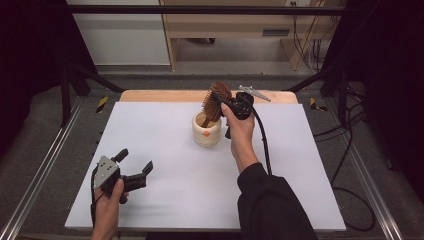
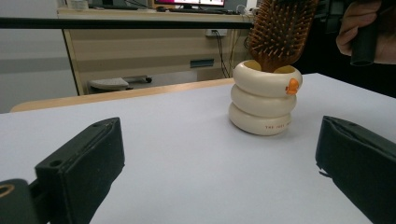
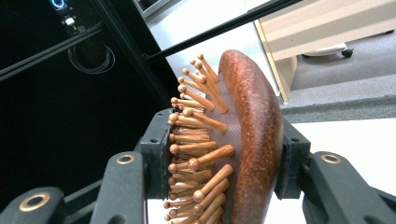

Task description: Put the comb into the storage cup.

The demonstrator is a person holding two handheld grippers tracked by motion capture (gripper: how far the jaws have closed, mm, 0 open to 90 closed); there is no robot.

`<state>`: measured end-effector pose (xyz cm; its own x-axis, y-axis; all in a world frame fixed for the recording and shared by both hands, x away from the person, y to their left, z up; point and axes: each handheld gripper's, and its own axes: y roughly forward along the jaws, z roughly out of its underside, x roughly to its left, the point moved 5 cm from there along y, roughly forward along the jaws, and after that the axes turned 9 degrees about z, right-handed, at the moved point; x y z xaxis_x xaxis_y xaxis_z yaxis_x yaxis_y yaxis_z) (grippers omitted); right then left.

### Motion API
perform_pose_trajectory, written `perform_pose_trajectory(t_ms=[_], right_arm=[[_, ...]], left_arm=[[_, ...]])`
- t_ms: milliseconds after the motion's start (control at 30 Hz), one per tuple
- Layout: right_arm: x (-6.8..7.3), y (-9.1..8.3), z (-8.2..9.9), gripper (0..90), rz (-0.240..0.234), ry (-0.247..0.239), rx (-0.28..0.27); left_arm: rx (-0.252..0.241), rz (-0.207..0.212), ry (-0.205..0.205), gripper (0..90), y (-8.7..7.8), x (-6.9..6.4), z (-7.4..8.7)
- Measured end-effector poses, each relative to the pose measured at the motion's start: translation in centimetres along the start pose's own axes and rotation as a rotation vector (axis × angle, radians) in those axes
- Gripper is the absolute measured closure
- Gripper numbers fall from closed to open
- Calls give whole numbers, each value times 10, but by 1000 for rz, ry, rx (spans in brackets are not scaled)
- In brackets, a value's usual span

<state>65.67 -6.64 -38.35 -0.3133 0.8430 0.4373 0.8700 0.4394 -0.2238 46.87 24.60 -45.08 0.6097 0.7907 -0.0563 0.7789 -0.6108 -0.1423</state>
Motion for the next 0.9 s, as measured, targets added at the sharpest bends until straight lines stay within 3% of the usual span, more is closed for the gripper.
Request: perform_pose_trajectory(t_ms=[900], right_arm=[[-4,-2,0,485,-3,8,18]], left_arm=[[4,0,2,13,1,0,0]])
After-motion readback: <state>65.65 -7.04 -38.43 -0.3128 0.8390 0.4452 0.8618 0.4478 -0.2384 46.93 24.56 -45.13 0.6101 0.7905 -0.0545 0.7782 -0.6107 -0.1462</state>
